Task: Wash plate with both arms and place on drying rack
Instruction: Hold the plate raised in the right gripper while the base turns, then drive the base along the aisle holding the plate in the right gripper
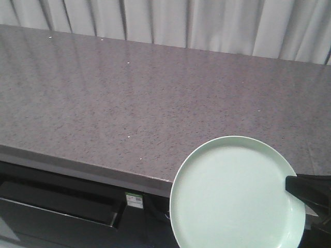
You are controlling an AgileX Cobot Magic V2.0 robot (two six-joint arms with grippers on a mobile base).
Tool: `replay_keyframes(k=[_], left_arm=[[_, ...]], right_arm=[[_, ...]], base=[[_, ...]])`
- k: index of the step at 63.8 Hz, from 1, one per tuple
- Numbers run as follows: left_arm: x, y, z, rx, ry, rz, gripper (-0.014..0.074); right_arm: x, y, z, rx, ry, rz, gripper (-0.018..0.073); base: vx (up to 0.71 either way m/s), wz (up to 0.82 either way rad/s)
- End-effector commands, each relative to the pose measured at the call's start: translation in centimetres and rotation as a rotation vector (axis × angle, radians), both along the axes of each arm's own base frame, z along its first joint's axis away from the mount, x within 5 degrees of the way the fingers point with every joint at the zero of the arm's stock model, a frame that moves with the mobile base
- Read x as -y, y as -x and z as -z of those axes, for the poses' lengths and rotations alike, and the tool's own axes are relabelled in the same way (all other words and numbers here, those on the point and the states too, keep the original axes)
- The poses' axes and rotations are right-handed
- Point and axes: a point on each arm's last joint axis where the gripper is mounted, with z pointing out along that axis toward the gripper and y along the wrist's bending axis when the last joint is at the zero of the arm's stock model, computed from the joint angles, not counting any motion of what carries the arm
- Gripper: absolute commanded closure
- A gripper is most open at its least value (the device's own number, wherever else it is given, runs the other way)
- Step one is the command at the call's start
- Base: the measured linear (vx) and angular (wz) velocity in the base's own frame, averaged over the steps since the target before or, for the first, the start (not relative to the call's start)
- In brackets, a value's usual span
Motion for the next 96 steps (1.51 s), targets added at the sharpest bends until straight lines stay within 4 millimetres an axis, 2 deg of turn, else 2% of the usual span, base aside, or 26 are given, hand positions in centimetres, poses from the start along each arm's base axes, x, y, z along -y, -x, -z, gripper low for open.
replay_keyframes(k=[1,96], left_arm=[[0.06,0.17,-1.50,0.109,0.006,0.005,0.0603],[0.06,0.17,-1.50,0.109,0.006,0.005,0.0603]], right_arm=[[-0.05,-0.23,-1.20,0.053,-0.042,0.014,0.0561],[-0.05,-0.23,-1.20,0.053,-0.042,0.014,0.0561]], base=[[-0.13,0.46],[-0.10,0.46]])
